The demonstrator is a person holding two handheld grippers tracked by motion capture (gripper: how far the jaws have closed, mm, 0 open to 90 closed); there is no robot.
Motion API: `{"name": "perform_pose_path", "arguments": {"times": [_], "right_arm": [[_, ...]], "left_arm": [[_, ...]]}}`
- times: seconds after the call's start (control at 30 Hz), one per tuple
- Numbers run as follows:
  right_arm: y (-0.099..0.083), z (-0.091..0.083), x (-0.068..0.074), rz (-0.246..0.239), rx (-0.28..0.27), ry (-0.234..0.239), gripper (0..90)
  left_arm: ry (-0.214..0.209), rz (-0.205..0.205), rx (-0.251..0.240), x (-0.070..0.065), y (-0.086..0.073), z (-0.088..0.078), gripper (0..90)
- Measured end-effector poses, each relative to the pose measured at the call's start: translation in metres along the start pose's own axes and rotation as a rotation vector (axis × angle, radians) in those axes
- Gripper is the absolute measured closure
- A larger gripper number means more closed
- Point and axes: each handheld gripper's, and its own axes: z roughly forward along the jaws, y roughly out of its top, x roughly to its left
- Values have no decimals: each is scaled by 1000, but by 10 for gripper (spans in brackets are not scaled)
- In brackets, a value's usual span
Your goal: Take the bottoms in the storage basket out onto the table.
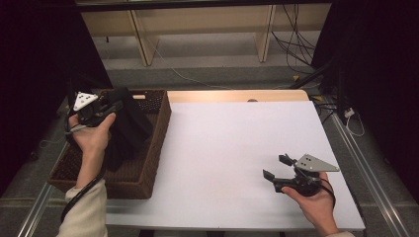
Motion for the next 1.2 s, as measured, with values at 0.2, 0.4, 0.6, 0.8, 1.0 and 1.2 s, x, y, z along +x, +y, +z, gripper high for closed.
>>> {"name": "perform_pose_path", "arguments": {"times": [0.2,0.4,0.6,0.8,1.0,1.2], "right_arm": [[0,1,0,-4,0,0,195],[0,1,0,-6,0,-2,192],[0,1,0,-3,-1,-3,187],[-1,1,0,-5,-1,-5,185],[-1,1,1,-6,2,-7,184],[-1,2,1,-8,-1,-5,184]], "left_arm": [[-9,6,-12,-5,4,-2,819],[-13,11,-21,-7,8,-6,819],[-16,8,-28,-8,9,-7,819],[-29,8,-40,-11,12,-10,819],[-41,12,-60,-14,15,-12,818],[-64,8,-88,-16,17,-14,818]]}}
